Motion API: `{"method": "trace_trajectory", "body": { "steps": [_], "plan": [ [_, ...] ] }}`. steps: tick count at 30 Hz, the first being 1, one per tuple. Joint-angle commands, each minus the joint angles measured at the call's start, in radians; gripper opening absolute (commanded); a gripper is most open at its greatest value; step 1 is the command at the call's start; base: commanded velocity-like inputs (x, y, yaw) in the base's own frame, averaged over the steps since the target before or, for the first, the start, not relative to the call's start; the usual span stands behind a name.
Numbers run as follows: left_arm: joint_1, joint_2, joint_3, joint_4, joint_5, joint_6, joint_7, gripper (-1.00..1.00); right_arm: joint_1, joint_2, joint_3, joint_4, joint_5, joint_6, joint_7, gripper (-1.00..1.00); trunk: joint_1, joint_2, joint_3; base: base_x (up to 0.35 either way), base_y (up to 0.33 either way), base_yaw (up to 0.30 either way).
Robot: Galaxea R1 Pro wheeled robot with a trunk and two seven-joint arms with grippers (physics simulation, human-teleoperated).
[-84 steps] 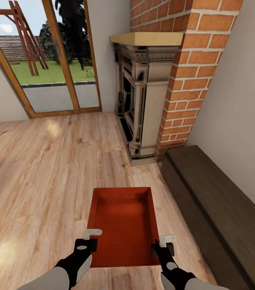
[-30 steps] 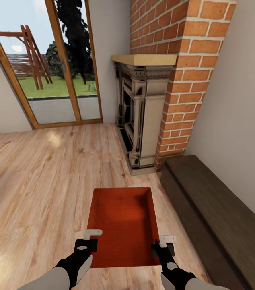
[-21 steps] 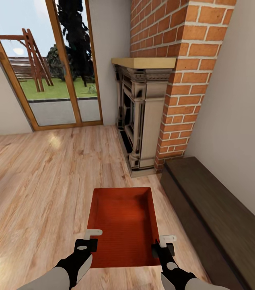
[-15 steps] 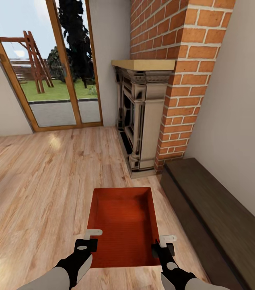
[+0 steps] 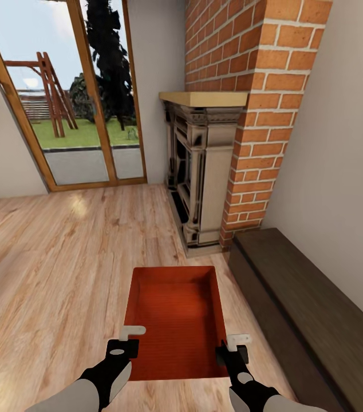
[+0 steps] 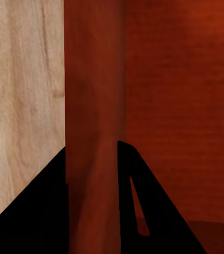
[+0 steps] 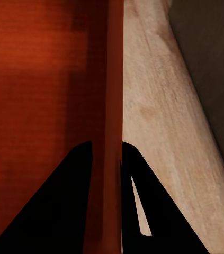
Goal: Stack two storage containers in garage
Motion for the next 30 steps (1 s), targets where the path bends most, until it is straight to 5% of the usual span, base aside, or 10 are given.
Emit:
{"method": "trace_trajectory", "body": {
  "steps": [1,30],
  "plan": [
    [0.000,-0.001,-0.004,-0.001,0.003,0.001,0.003,-1.00,-0.001,0.006,0.017,0.001,-0.003,0.000,0.005,-1.00,0.000,0.000,0.001,0.000,0.000,0.000],
    [0.000,-0.001,-0.005,-0.001,0.003,0.001,0.003,-1.00,-0.001,0.005,0.017,0.001,-0.003,0.000,0.005,-1.00,0.000,0.000,0.048,0.000,0.000,0.000]
  ]
}}
